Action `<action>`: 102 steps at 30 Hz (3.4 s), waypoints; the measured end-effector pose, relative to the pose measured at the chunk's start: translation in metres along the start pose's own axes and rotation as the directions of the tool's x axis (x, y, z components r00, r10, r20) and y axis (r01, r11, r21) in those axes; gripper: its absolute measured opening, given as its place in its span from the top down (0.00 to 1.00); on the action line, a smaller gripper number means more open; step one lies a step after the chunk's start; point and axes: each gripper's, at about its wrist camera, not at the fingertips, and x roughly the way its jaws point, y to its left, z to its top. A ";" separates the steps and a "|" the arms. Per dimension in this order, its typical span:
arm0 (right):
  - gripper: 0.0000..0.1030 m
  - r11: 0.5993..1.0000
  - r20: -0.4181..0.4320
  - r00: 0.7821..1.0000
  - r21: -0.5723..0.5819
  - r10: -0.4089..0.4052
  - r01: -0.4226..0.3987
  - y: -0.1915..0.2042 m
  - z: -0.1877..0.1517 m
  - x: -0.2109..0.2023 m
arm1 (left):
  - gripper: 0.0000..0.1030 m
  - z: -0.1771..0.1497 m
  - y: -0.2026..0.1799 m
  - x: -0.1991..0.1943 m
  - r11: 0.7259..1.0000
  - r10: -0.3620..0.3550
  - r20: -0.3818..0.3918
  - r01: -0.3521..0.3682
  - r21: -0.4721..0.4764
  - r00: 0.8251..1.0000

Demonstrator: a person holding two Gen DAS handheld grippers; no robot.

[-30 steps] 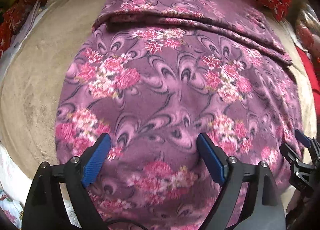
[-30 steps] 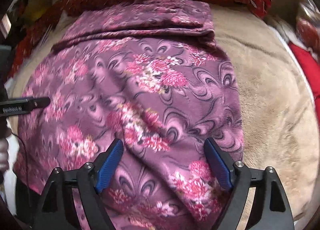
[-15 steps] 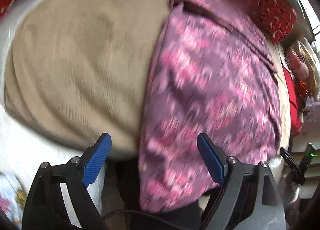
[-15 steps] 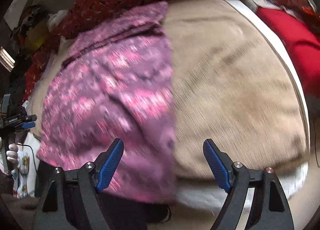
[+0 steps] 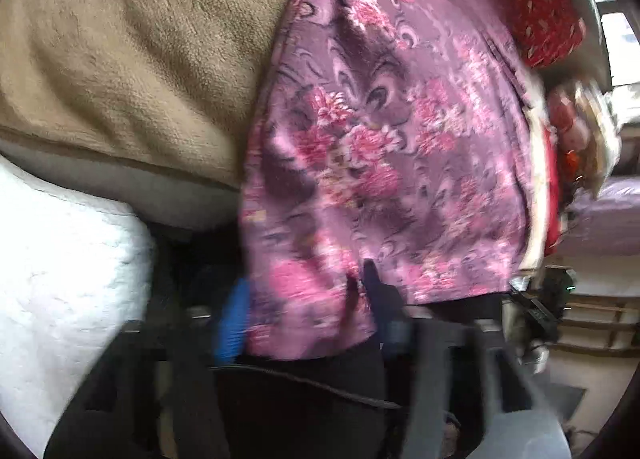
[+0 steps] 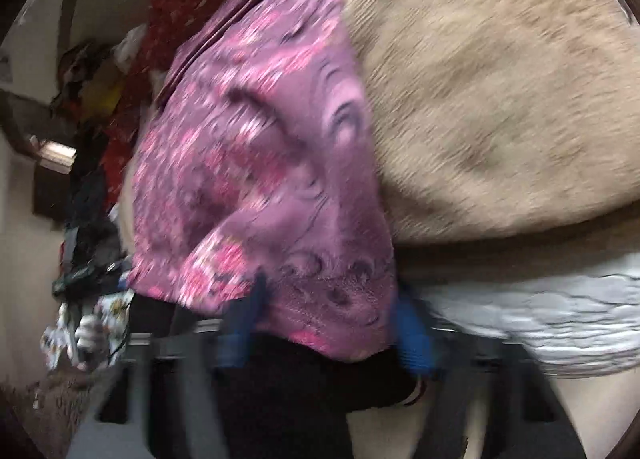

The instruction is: Fold small clothes

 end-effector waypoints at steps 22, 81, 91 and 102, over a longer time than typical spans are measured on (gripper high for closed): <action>0.93 0.899 0.325 0.838 -0.157 0.438 -0.409 0.083 0.097 -0.094 | 0.94 0.117 -0.049 -0.086 0.946 -0.298 0.290 0.322 -0.039 0.909; 0.96 0.994 0.499 0.861 0.007 -0.096 0.107 0.065 0.431 0.034 | 0.93 0.452 -0.097 0.004 0.989 -0.101 0.296 0.129 -0.076 0.950; 0.91 0.967 0.450 0.867 0.226 -0.213 0.120 0.003 0.430 0.041 | 0.91 0.457 -0.081 0.003 0.984 -0.098 0.289 0.135 -0.112 0.952; 0.88 0.964 0.329 0.906 0.058 -0.265 0.261 0.062 0.447 0.085 | 0.58 0.446 -0.100 0.007 0.989 -0.116 0.257 0.136 -0.062 0.960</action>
